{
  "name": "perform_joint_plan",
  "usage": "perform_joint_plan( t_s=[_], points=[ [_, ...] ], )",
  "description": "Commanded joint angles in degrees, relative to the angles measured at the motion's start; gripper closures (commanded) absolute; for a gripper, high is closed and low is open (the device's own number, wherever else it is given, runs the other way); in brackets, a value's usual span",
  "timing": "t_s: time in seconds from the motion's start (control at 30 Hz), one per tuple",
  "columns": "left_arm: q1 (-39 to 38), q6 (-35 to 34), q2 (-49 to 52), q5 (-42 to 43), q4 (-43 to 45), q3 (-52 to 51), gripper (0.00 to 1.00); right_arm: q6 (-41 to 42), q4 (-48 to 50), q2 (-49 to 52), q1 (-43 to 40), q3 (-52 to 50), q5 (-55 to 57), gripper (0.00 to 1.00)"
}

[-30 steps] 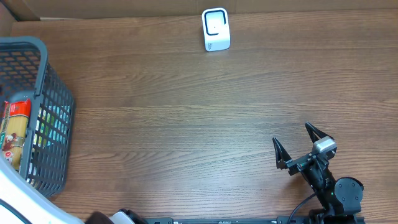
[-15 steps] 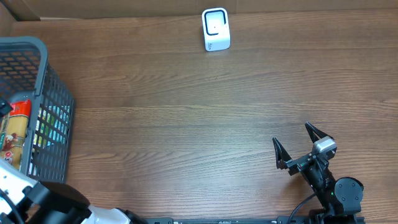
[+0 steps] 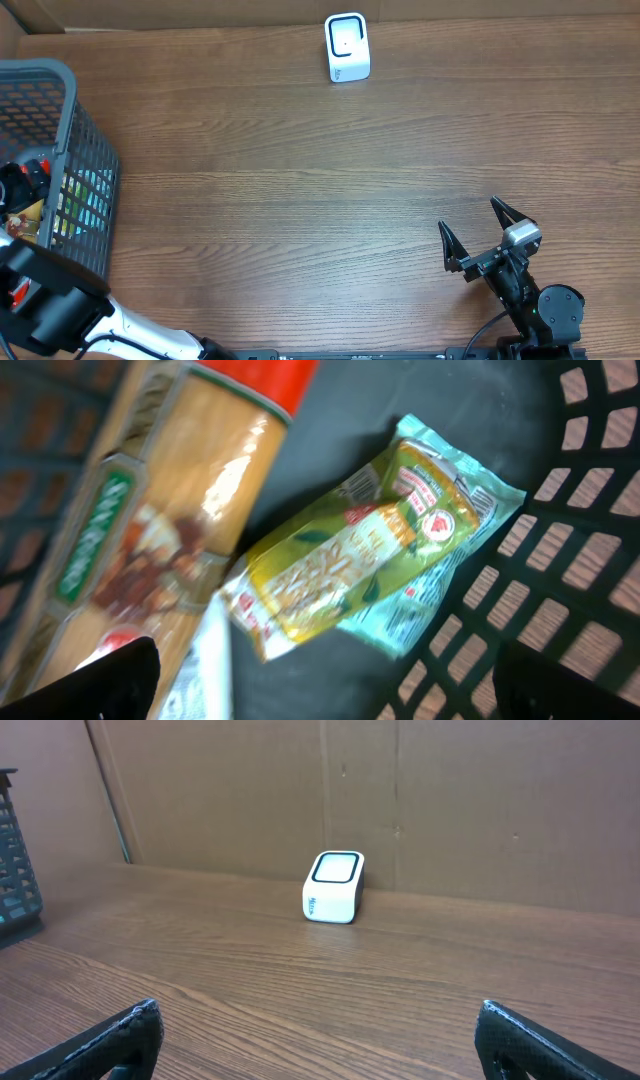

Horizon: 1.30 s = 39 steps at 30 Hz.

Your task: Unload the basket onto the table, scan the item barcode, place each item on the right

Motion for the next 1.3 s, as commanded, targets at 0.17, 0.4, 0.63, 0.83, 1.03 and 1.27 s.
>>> perform_joint_plan(
  t_s=[0.17,0.4,0.63,0.83,1.03,1.27],
  points=[
    [-4.57,7.58,7.69,0.33,2.08,0.11,0.17,-0.02,0.09,-0.57,0.22,-0.61,0.09,0.00],
    [-5.27,7.61,11.93,-1.77,3.91,0.11,0.28,-0.02,0.09,-0.57,0.22,-0.61,0.09,0.00],
    [-5.29,7.41,12.09,-2.08,6.16,0.11,0.63,-0.02,0.09,-0.57,0.22,-0.61,0.09,0.00],
    [-5.38,6.69,12.07,-5.46,6.36,0.44,0.96,-0.02,0.09,-0.57,0.22,-0.61,0.09,0.00],
    [-5.68,-1.16,11.82,-7.52,4.39,6.19,0.96,-0.02,0.09,-0.57,0.22,-0.61,0.09,0.00],
    [-6.29,-9.97,10.93,-7.56,-2.56,22.71,0.96,-0.02,0.09,-0.57,0.22,-0.61,0.09,0.00]
  ],
)
